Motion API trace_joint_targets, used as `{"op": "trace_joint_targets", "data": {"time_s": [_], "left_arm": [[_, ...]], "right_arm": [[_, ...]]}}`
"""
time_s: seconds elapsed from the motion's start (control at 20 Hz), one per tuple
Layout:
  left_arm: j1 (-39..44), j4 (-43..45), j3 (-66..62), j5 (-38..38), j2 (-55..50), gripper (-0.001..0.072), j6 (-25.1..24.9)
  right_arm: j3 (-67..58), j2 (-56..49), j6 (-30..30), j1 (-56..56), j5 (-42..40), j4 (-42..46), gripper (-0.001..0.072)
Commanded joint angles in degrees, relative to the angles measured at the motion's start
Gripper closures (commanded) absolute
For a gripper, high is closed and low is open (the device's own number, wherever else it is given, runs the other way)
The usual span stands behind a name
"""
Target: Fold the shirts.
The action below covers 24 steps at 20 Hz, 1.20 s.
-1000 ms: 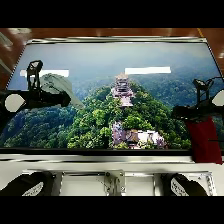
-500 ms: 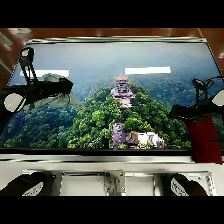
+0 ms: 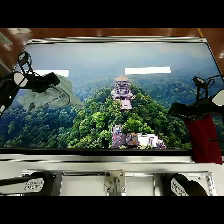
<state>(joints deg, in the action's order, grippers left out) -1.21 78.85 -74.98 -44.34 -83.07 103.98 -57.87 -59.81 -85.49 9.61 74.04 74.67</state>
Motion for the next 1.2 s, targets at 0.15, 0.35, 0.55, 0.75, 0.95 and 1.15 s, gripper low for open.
{"op": "trace_joint_targets", "data": {"time_s": [0.15,0.35,0.55,0.75,0.95,1.15], "left_arm": [[-7.7,-7.1,-10.7,-12.4,-18.1,-0.0001,2.8],[-8.1,-7.1,-10.7,-11.7,-19.8,0.0000,2.7],[-8.0,-7.4,-10.7,-14.0,-21.9,0.0003,1.7],[-8.1,-7.3,-10.7,-14.0,-23.0,0.0334,1.7],[-8.1,-10.6,-10.8,-14.2,-21.9,0.0672,-2.7],[-6.7,-12.4,-12.5,-13.8,-16.1,0.0673,-10.1]], "right_arm": [[0.0,0.0,0.0,0.0,-3.1,-0.1,0.0119],[0.0,0.0,0.0,0.0,-4.9,-0.1,0.0119],[0.0,0.0,-1.0,0.0,-6.3,-0.2,0.0118],[0.0,0.0,-1.0,0.0,-5.7,-1.2,0.0118],[0.0,0.0,-1.1,0.0,-5.0,-1.3,0.0119],[0.0,0.0,-1.1,0.0,-5.0,-1.3,0.0118]]}}
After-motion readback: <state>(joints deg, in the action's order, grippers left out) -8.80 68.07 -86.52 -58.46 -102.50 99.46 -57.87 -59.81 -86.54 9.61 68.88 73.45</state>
